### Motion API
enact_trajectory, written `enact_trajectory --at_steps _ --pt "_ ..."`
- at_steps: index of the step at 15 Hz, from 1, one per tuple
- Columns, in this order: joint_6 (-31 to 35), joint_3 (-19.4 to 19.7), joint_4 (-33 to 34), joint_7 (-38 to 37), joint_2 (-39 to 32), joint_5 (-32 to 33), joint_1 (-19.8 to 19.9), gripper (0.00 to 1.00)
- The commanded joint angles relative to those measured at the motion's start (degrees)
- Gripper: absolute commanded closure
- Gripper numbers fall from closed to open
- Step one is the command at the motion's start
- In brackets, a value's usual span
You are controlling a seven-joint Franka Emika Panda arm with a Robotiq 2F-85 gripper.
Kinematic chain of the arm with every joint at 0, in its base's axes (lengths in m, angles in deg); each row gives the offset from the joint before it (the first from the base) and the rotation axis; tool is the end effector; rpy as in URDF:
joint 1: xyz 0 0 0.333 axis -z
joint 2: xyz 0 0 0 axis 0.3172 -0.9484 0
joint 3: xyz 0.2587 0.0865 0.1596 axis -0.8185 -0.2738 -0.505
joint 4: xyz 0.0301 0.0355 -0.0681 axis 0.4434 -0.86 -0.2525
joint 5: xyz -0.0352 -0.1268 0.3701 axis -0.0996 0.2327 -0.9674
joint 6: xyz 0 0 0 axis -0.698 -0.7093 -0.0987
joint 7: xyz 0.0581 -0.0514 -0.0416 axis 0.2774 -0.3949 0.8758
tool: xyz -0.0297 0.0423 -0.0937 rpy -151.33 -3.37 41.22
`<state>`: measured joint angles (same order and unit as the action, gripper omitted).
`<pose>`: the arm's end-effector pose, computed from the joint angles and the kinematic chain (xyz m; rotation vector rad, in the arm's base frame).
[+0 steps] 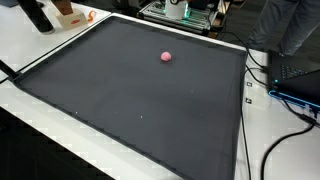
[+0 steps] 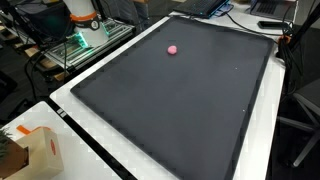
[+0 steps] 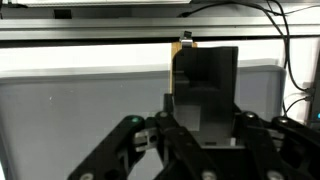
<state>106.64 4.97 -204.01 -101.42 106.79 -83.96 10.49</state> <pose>0.2694 0.1333 0.5200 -3.0958 0.0414 0.1861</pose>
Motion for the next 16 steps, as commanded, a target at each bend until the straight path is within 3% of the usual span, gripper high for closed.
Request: enact_trajectory --at_steps 1,9,16 --pt "0.99 -0.73 0.49 0.9 -1.04 -0.54 0.45 0.77" --pt "13.25 -6.56 9.52 0.63 -16.89 4.87 0.41 0.77" --pt "11.59 -10.13 27.81 -0.92 -38.64 19.18 -0.74 0.77"
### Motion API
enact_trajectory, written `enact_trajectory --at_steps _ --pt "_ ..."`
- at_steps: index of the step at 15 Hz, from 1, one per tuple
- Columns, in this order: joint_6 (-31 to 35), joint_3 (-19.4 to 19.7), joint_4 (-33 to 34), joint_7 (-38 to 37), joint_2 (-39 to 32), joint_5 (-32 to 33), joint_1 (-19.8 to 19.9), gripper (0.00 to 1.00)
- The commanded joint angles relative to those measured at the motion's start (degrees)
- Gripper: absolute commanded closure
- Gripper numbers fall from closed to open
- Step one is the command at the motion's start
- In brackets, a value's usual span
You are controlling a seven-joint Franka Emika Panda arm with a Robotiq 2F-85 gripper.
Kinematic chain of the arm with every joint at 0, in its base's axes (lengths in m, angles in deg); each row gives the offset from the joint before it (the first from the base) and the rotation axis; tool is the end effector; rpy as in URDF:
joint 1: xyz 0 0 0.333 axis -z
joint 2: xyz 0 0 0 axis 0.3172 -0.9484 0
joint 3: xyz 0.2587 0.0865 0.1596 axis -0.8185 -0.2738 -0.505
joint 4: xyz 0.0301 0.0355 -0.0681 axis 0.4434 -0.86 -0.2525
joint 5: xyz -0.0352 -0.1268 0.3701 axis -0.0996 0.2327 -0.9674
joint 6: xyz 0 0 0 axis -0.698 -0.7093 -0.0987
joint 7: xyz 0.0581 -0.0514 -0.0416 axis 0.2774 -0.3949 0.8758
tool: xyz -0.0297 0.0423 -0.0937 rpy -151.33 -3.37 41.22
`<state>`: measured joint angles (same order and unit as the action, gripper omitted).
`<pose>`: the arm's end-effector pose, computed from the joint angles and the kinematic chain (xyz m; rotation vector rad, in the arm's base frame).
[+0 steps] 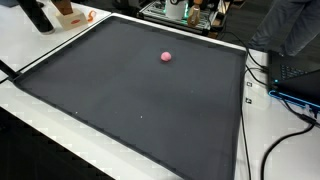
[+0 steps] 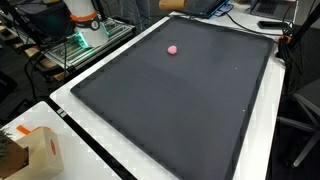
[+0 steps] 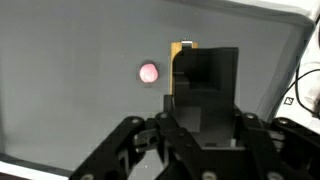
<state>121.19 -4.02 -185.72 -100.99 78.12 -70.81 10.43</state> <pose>0.3953 0.2326 0.5015 2.9998 0.3212 0.0062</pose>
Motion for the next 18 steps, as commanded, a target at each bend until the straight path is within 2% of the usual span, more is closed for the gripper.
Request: enact_trajectory --at_steps 1,9,14,18 --pt "-3.71 -1.18 12.09 -1.19 -12.87 8.0 -1.25 0.77" --pt "-15.33 1.05 30.63 0.04 -32.8 21.53 -9.51 0.77" --pt "-21.01 3.1 39.04 1.55 -41.25 25.31 -15.57 0.77" --pt "-23.53 4.98 44.21 2.91 -45.9 25.53 -18.63 0.77"
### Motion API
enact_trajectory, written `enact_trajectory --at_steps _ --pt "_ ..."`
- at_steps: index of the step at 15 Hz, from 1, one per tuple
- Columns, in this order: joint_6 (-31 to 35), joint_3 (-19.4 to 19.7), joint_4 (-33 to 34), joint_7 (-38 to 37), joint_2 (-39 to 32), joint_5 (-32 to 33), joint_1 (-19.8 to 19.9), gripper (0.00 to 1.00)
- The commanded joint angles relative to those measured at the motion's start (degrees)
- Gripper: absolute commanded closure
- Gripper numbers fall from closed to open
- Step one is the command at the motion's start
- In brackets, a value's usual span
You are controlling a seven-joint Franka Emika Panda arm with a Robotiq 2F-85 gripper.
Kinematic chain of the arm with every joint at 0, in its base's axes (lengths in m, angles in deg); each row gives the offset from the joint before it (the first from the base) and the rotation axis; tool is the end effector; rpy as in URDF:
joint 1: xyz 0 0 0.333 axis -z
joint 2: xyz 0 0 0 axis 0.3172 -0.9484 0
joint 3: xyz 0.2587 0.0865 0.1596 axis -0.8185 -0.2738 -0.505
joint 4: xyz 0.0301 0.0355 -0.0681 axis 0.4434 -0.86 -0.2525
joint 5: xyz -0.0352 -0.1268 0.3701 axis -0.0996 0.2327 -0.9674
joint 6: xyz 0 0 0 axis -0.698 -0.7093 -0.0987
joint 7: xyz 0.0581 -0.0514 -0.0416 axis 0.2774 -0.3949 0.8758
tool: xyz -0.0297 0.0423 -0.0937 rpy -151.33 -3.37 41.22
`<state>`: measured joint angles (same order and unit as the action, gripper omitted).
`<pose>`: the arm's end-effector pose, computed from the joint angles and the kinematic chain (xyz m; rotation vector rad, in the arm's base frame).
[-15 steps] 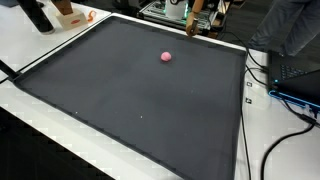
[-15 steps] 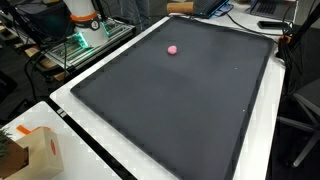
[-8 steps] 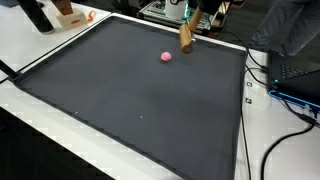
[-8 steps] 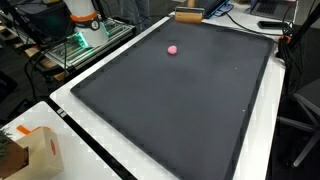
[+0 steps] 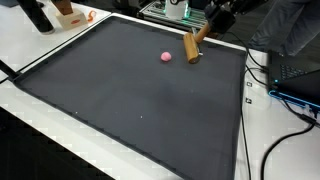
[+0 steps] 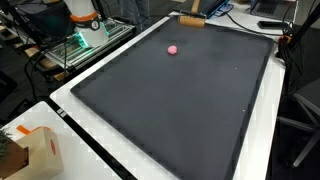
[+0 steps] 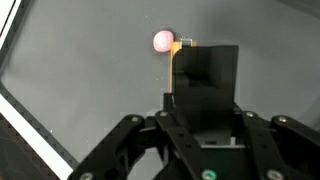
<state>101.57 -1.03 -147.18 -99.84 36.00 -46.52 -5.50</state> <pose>0.5134 0.3663 0.4073 2.5768 0.7175 -0.2884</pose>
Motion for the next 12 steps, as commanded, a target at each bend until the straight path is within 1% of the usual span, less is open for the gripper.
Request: enact_trajectory --at_steps 1,3,7,10,12 --pt "-4.41 2.51 6.88 2.06 -4.66 0.92 -3.13 0.77" --pt "-5.01 3.55 8.95 2.56 -6.01 0.47 -3.46 0.77" --pt "-4.51 5.18 11.82 3.98 -7.64 -1.96 -2.4 0.77" --pt "-4.08 6.4 12.87 4.17 -8.01 -3.65 -1.3 0.77" --pt "-2.78 6.85 12.27 4.13 -7.38 -6.27 0.18 0.77"
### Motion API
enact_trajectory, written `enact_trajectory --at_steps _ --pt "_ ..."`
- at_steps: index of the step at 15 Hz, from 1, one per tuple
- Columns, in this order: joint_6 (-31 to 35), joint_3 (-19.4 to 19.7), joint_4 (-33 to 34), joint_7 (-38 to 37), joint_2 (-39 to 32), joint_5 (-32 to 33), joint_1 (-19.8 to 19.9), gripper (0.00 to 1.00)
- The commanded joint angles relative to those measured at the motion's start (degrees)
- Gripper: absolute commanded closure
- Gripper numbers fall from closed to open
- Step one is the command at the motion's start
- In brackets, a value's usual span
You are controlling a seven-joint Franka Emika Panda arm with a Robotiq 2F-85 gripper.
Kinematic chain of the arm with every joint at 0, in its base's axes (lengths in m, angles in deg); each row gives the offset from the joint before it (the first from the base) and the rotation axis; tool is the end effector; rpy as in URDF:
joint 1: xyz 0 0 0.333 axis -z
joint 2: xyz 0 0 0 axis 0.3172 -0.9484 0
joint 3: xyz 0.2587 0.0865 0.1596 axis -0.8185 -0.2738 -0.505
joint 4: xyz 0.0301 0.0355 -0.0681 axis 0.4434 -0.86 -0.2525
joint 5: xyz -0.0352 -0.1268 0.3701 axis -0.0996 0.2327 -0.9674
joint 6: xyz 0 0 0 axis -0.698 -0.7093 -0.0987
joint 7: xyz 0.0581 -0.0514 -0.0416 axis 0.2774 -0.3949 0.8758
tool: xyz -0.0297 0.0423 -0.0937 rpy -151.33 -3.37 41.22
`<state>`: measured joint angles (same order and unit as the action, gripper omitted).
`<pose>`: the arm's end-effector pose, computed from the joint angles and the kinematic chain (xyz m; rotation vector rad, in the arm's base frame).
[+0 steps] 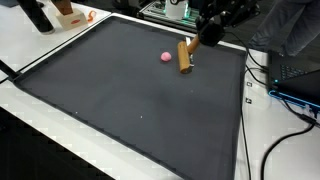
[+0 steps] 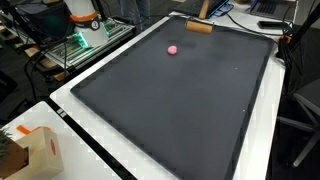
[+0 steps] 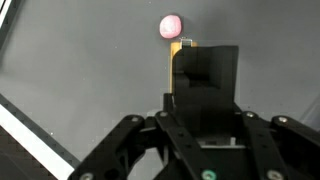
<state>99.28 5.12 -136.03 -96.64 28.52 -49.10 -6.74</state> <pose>0.5716 0.3452 0.3995 2.6364 0.6441 -0.3362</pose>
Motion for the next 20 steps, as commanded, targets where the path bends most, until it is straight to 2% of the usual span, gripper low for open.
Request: enact_trajectory --at_steps 1,4,7,12,20 --pt "0.23 0.9 0.28 0.65 0.76 -5.42 2.38 0.77" --pt "2.19 1.4 -1.68 0.12 2.47 -10.36 5.03 0.77" --pt "8.06 0.96 -5.32 -0.35 5.08 -14.35 8.87 0.77" --pt "16.92 3.46 -10.89 -0.73 9.47 -18.76 11.8 0.77" --pt "27.53 5.84 -26.18 -2.27 19.78 -23.2 16.07 0.77"
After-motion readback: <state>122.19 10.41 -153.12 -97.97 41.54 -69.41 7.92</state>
